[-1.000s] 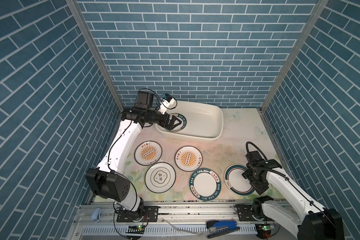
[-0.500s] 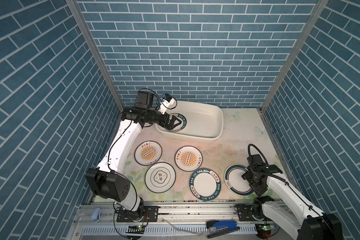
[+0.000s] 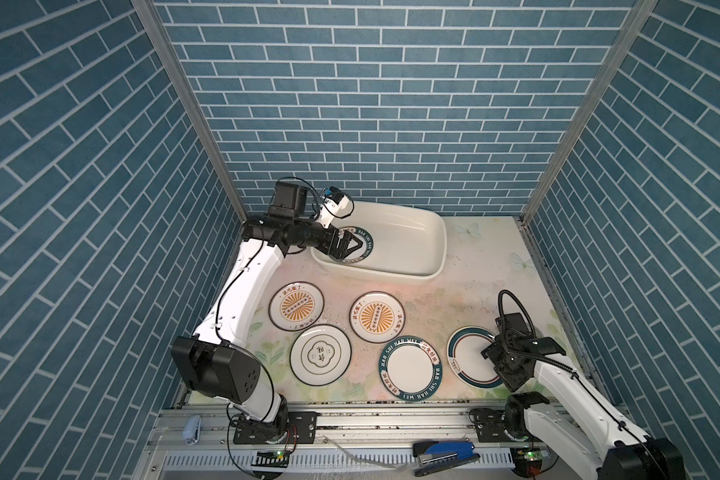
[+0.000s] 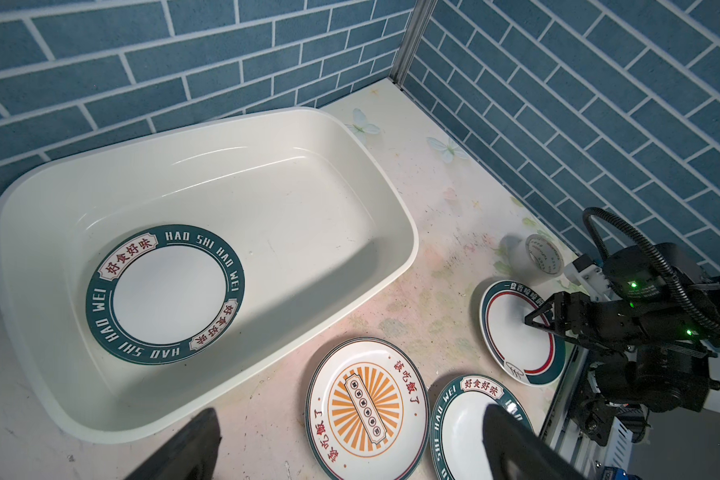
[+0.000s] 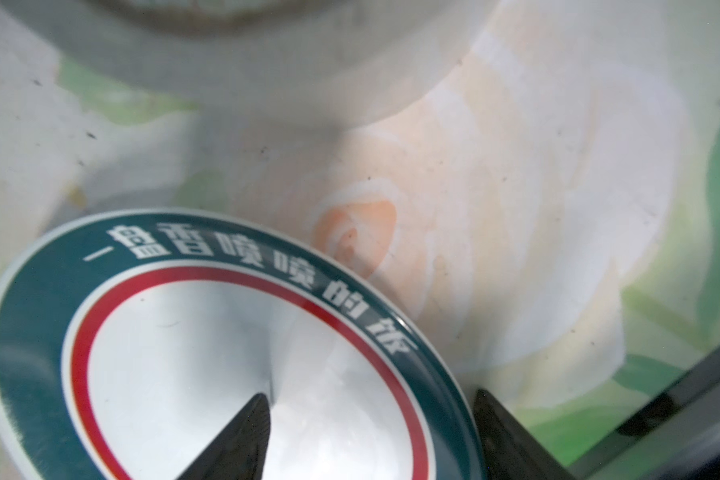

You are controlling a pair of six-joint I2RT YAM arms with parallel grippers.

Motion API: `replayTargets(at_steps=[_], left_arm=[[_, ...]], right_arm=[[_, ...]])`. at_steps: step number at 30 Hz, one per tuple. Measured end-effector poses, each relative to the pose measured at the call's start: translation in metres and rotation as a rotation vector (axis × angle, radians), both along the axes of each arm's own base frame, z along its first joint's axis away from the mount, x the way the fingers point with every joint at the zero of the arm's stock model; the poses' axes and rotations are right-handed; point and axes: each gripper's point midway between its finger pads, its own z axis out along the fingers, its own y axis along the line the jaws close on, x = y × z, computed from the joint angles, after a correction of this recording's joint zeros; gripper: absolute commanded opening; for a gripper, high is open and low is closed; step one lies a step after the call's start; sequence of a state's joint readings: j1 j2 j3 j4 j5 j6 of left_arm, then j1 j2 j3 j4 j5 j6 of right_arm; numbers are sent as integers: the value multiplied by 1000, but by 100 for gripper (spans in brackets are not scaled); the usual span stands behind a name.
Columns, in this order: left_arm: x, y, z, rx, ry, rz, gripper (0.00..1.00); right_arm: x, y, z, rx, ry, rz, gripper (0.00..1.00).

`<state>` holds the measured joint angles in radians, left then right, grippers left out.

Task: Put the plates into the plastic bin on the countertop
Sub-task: 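Close the right gripper on the plate rim and tilt the plate up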

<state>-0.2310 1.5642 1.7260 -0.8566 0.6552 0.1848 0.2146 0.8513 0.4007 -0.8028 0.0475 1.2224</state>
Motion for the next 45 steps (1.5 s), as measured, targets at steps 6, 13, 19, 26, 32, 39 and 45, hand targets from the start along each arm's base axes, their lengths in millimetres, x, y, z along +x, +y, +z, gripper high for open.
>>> replayTargets(at_steps=[6, 13, 19, 26, 32, 39, 45], left_arm=[[1, 0, 0, -6, 5, 7, 100], [4, 0, 1, -5, -7, 12, 100], [6, -1, -2, -2, -1, 10, 99], [9, -1, -7, 9, 6, 18, 100], [9, -1, -7, 13, 5, 20, 100], [9, 0, -8, 16, 6, 22, 100], [8, -3, -8, 17, 7, 16, 100]], right_arm=[[7, 4, 2, 36, -81, -3, 70], [24, 13, 5, 85, -167, 2, 66], [41, 20, 7, 120, -237, 10, 63], [56, 28, 9, 156, -305, 22, 60], [54, 32, 10, 189, -350, 35, 56], [40, 40, 9, 241, -341, 79, 53], [31, 47, 7, 278, -314, 117, 46]])
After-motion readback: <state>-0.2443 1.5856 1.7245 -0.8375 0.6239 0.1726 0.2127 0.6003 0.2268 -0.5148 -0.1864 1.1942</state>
